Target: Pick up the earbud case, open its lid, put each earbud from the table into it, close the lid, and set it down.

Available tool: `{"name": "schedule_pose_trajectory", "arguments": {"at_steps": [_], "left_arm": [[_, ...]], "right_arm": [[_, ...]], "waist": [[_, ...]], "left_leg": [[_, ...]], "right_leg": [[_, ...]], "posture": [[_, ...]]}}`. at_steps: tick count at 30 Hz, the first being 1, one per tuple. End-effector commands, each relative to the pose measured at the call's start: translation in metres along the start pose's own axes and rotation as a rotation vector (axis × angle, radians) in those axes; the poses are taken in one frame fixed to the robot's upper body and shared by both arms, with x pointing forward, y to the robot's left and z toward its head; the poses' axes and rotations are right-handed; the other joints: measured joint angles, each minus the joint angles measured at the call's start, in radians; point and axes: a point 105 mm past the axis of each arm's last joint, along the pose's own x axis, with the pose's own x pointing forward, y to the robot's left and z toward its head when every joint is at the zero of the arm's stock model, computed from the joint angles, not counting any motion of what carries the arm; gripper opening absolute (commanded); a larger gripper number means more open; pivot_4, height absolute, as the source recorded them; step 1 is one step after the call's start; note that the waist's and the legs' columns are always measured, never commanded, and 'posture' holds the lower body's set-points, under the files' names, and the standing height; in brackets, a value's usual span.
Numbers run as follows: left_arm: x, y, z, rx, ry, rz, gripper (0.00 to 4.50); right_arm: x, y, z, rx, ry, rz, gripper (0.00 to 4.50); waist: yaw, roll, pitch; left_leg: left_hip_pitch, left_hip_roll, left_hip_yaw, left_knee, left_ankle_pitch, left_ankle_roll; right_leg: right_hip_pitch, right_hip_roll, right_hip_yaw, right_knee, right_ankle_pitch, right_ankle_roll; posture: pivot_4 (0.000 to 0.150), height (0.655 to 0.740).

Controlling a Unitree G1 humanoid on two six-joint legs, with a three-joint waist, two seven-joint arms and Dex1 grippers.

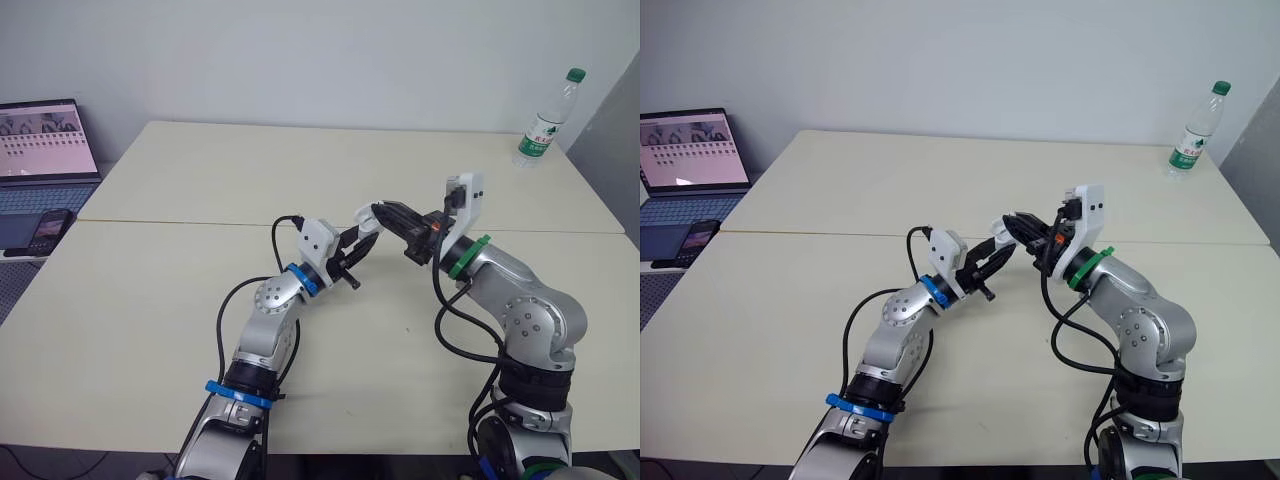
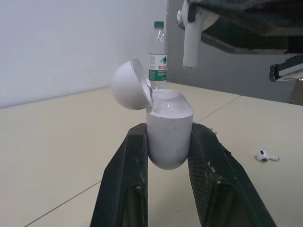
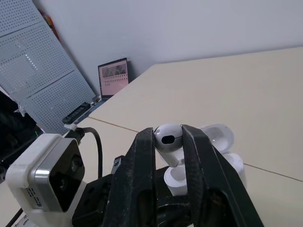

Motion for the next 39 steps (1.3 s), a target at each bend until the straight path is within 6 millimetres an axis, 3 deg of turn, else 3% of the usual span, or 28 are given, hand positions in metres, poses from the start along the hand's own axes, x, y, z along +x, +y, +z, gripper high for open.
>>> {"name": "schedule_pose_trajectory", "arguments": {"at_steps": [1, 25, 31, 35, 39], "left_arm": [[0.008, -0.002, 0.016, 0.039, -0.064, -0.012, 0.79], [0.013, -0.013, 0.024, -0.015, -0.112, -0.039, 0.79], [0.011, -0.010, 0.023, -0.023, -0.106, -0.031, 0.79], [0.010, -0.007, 0.021, -0.023, -0.097, -0.022, 0.79], [0.008, 0.000, 0.020, -0.019, -0.085, 0.001, 0.79]], "right_arm": [[-0.001, 0.006, 0.006, -0.014, -0.025, 0.011, 0.41], [0.004, 0.000, -0.008, -0.014, 0.014, -0.026, 0.41], [0.001, -0.002, -0.003, -0.030, -0.009, -0.033, 2.54], [-0.008, 0.009, 0.013, -0.099, -0.047, 0.047, 3.94], [-0.025, -0.006, 0.028, -0.186, 0.010, 0.055, 3.94]], "waist": [[0.000, 0.000, 0.000], [-0.001, 0.000, 0.000], [-0.001, 0.000, 0.000], [-0.001, 0.000, 0.000], [-0.001, 0.000, 0.000]], "left_leg": [[0.000, 0.000, 0.000, 0.000, 0.000, 0.000], [0.000, 0.000, 0.000, -0.001, 0.000, 0.000], [0.000, 0.000, 0.000, -0.001, 0.000, 0.000], [-0.001, 0.000, 0.000, -0.001, 0.000, 0.000], [-0.001, 0.000, 0.000, -0.001, 0.000, 0.000]], "right_leg": [[0.000, 0.000, 0.000, 0.000, 0.000, 0.000], [0.000, 0.001, 0.000, -0.001, 0.000, 0.000], [0.000, 0.001, 0.000, -0.001, 0.000, 0.000], [0.000, 0.001, 0.000, -0.001, 0.000, 0.001], [0.000, 0.001, 0.000, -0.002, 0.000, 0.001]], "posture": [[0.150, 0.7362], [0.150, 0.7362], [0.150, 0.7362], [0.150, 0.7362], [0.150, 0.7362]]}}
